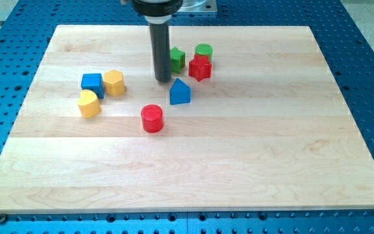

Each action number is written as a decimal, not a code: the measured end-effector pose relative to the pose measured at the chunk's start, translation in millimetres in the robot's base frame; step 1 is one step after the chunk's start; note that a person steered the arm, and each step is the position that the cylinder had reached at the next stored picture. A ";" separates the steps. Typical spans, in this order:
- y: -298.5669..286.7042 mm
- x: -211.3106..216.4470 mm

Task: Move triangle top right side of the hexagon

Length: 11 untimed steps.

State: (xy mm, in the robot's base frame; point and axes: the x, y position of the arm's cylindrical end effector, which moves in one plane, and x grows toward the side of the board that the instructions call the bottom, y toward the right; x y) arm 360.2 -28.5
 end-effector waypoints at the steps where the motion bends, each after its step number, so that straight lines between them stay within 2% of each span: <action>1: 50.0 0.8; 2: 92.4 2.9; 3: 90.4 26.3; 4: 57.3 58.9; 5: 19.8 71.3; 7: -34.0 71.3; 8: -35.7 66.8; 10: -0.9 61.6; 11: -31.3 35.5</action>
